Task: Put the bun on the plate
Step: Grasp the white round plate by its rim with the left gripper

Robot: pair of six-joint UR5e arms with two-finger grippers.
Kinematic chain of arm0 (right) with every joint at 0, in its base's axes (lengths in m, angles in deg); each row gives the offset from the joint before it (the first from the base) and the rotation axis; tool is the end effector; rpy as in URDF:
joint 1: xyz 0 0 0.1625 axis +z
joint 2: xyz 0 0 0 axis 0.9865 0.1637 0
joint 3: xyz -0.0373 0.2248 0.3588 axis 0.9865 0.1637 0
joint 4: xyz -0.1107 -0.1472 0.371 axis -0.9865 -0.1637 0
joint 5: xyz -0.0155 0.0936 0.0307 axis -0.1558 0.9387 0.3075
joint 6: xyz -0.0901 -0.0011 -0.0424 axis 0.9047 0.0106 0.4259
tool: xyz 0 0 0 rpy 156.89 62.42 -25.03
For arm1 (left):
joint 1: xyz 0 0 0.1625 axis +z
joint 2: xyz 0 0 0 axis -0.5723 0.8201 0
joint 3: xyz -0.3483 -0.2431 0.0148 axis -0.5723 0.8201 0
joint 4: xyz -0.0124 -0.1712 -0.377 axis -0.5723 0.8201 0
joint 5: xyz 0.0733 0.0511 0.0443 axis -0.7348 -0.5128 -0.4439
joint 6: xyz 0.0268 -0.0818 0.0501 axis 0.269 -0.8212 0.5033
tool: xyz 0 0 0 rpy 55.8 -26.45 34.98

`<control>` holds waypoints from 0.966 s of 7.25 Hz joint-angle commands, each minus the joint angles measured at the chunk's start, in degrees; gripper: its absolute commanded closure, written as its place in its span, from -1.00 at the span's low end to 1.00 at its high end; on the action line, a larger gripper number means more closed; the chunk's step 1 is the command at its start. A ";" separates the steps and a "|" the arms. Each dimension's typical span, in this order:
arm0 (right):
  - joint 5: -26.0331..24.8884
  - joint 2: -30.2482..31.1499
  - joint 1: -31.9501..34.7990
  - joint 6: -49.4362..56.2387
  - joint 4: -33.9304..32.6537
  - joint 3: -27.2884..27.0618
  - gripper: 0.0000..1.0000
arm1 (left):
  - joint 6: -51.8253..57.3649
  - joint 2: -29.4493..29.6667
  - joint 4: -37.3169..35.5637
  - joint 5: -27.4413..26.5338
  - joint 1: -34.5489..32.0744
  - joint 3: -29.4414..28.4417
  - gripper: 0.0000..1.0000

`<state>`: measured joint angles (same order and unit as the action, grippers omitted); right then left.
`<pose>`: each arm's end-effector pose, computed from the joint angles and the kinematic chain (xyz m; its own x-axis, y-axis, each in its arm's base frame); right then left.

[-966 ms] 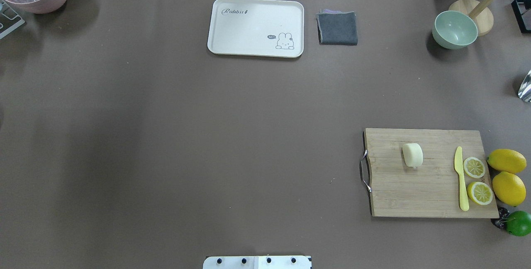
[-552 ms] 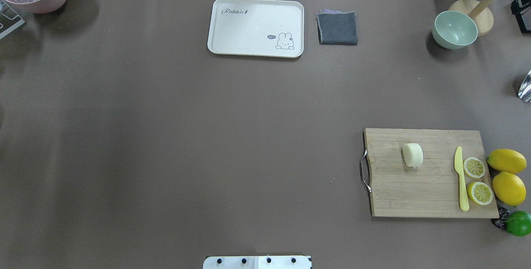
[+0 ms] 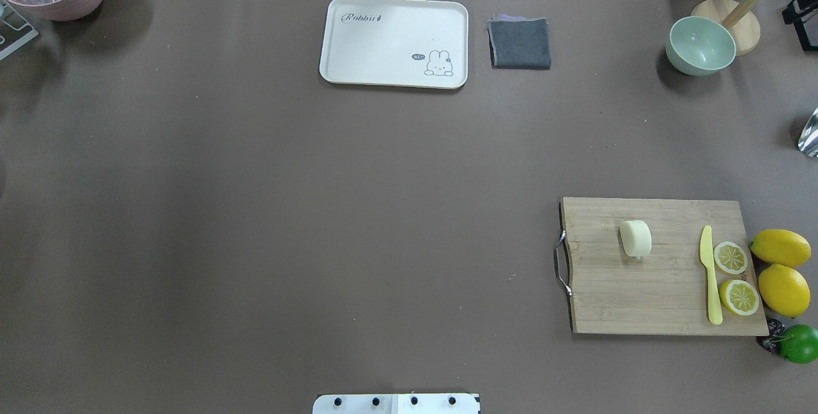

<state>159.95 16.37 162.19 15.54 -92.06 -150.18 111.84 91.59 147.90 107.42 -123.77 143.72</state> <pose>-0.0224 -0.5968 0.4318 0.6893 -0.1179 0.7148 -0.0578 0.9746 0.2165 -0.0455 -0.4953 0.7796 0.5695 0.3449 -0.7462 -0.2510 0.9373 0.2417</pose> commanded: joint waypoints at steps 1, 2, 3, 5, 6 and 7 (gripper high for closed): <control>-0.12 -0.03 -0.05 0.09 0.00 -0.03 -1.00 | 3.96 0.45 0.02 1.59 0.09 -3.55 -0.94; -0.21 -0.12 -0.05 0.09 0.00 -0.03 -1.00 | 4.23 0.28 0.02 1.15 0.09 -4.18 -0.94; -0.29 -0.21 -0.05 0.09 0.00 -0.11 -1.00 | 4.23 0.11 0.02 0.97 0.09 -4.88 -0.94; -0.47 -0.21 -0.05 0.09 0.09 -0.11 -1.00 | 4.15 0.54 0.11 0.88 0.09 -7.07 -0.93; -0.47 -0.29 -0.05 0.09 0.09 -0.11 -1.00 | 4.06 0.63 0.11 0.88 0.09 -7.86 -0.93; -1.17 -0.21 -0.05 0.17 0.09 -0.29 -1.00 | 3.97 0.72 0.02 0.80 0.09 -8.66 -0.93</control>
<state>159.34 16.12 162.14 15.65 -91.98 -150.35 115.91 92.18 147.98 108.29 -123.68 136.13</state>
